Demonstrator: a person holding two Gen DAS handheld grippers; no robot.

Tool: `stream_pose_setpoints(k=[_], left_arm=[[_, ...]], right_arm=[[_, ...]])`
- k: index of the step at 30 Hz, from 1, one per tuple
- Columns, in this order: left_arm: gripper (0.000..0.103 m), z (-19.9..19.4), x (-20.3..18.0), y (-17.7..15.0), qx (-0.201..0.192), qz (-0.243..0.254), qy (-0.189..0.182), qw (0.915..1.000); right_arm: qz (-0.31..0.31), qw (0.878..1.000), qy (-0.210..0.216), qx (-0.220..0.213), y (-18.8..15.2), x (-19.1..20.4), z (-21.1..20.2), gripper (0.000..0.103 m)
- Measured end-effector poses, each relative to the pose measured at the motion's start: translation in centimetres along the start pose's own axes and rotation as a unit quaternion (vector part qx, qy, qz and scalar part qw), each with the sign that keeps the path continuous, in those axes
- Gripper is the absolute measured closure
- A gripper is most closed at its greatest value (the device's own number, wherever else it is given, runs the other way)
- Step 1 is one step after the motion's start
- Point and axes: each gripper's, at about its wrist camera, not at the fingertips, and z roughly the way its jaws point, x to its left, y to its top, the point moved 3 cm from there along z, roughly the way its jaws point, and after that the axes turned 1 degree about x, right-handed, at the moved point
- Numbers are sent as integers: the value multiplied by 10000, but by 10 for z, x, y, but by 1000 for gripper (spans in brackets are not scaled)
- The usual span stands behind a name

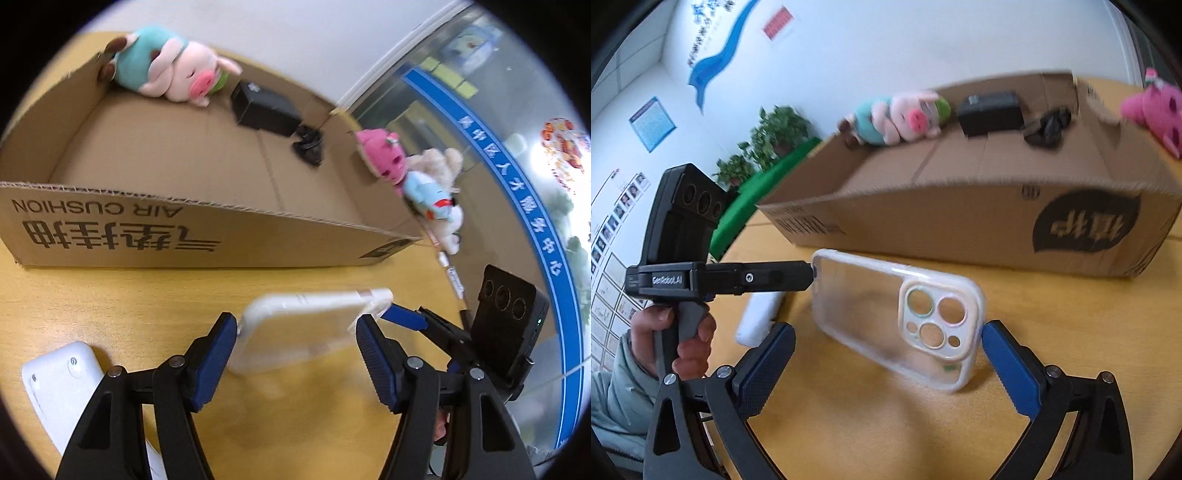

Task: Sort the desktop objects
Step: 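Grasp the clear phone case by its white bumper rim with the left gripper, then lift the phone case with the left gripper and carry it into the box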

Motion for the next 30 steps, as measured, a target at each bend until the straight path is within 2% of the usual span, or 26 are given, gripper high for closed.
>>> stream_pose_setpoints(k=[3,6,9,11,14,15,17,18,21,23,24,25,30], left_arm=[[37,-1,-1,-6,43,-5,-157,9999],[37,5,3,-10,160,12,-23,9999],[37,12,14,-12,282,-140,140,9994],[37,17,20,-12,350,-171,390,9985],[49,26,26,-12,526,-195,673,9962],[54,29,26,-13,583,-144,783,9951],[58,29,24,-14,578,17,929,9940],[63,30,22,-14,600,86,1023,9929],[96,33,24,-16,634,183,1282,9896],[96,32,25,-17,607,197,1274,9898],[96,32,24,-17,603,225,1299,9894],[96,32,23,-17,579,247,1339,9890],[97,20,17,-17,391,290,1324,9900]], right_arm=[[-81,9998,98,-172,-6,7,-14,0],[-107,9995,141,-258,-12,9,-21,1],[-42,9996,-175,-237,-15,1,-22,1],[51,9988,-459,-138,-13,-10,-16,4],[116,9962,-860,71,-13,-25,-6,21],[118,9948,-1004,137,-12,-29,-2,31],[138,9929,-1155,236,-13,-38,4,36],[148,9924,-1194,275,-14,-41,8,39],[-46,9895,-1397,361,-18,-41,14,54],[-168,9871,-1542,406,-17,-38,18,67],[-187,9865,-1571,426,-17,-38,19,81],[-204,9862,-1583,441,-17,-37,20,89],[-242,9856,-1624,418,-20,-32,17,89]])
